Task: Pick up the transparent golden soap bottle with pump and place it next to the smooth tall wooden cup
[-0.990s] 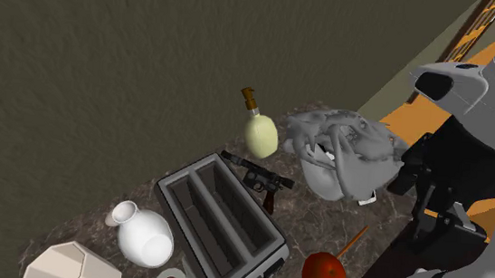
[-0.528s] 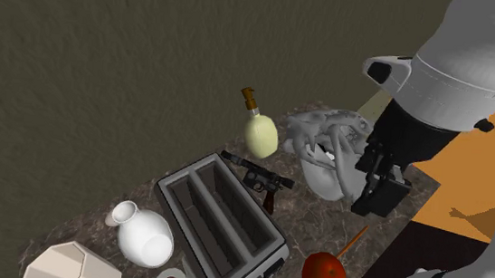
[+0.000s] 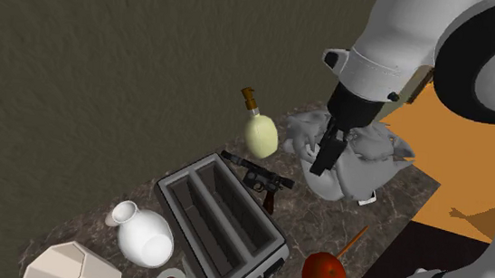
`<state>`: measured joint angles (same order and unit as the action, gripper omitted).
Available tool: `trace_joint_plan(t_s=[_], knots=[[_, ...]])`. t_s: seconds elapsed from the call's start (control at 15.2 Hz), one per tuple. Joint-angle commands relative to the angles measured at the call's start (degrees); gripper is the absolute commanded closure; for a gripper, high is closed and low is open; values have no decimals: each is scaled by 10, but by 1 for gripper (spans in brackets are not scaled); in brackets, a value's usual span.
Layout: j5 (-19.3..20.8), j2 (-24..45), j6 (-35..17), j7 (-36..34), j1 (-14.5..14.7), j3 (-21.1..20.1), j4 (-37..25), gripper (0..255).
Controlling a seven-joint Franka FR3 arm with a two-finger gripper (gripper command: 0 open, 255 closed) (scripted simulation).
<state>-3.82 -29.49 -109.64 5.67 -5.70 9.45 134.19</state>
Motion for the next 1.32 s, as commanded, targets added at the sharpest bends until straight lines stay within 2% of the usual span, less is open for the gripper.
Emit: trace_joint_plan(t_s=[0.0,0.53,0.92,1.25], knots=[[-4,32,-23,21,-4,19,-14,0],[-58,178,-95,113,-11,92,-93,0],[-136,302,-116,194,-25,132,-184,0],[-212,413,-110,255,-57,145,-281,0]])
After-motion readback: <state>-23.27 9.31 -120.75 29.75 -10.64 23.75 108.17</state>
